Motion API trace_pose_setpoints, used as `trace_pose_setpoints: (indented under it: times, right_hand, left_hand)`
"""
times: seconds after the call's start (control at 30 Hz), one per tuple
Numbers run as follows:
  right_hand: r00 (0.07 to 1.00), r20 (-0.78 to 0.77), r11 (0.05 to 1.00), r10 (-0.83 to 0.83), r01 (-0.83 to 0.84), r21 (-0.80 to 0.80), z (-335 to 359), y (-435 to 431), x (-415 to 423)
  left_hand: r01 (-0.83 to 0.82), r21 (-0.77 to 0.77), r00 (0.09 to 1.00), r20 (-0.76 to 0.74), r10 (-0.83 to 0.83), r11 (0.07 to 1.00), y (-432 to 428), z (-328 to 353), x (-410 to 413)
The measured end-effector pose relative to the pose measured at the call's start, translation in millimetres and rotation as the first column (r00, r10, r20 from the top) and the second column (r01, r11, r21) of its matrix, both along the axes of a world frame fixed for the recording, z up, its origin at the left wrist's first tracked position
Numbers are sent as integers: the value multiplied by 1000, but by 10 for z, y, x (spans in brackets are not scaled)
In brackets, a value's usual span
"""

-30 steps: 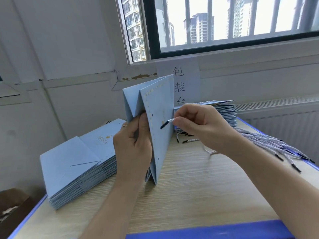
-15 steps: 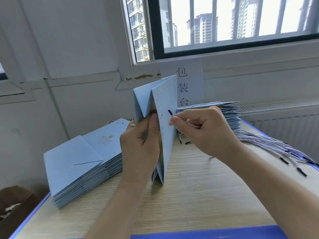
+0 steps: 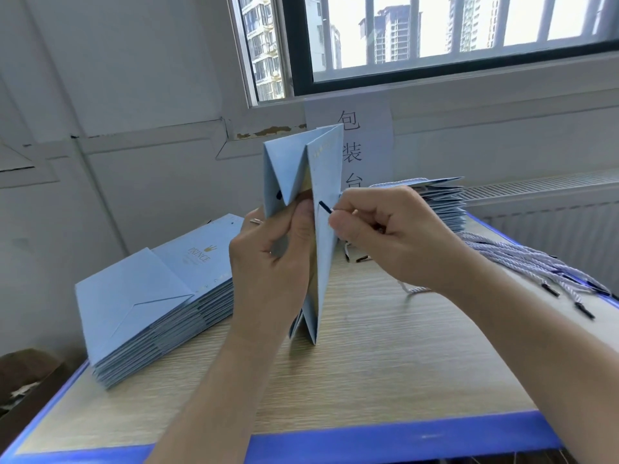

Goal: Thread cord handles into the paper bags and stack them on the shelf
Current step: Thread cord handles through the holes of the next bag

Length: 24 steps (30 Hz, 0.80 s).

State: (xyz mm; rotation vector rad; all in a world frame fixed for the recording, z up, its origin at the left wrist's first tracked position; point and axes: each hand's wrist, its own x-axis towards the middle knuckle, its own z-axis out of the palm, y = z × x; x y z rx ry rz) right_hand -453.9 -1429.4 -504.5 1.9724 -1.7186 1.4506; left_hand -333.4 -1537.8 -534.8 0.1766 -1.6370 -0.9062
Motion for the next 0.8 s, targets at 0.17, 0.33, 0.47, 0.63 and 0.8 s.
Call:
trace_pose_setpoints:
  times: [0.17, 0.33, 0.47, 0.63, 0.8]
  right_hand:
    - [979, 181, 992, 94, -107, 66, 36, 38, 2]
    - [966, 242, 992, 88, -107, 64, 57, 37, 2]
    - [951, 277, 990, 136, -141, -2, 9, -12, -8]
    - [983, 158, 986, 98, -118, 120, -82, -16, -133]
    - [974, -168, 928, -154, 201, 315, -181, -19, -289]
  left_hand:
    - [49, -105, 999, 25, -46, 993, 39, 6, 1]
    - [86, -60, 996, -3, -86, 995, 28, 10, 20]
    - [48, -105, 999, 7, -48, 993, 20, 0, 38]
    - [-109, -235, 991, 51, 124, 966, -40, -10, 97]
    - [-165, -305, 966, 143, 217, 938, -119, -37, 144]
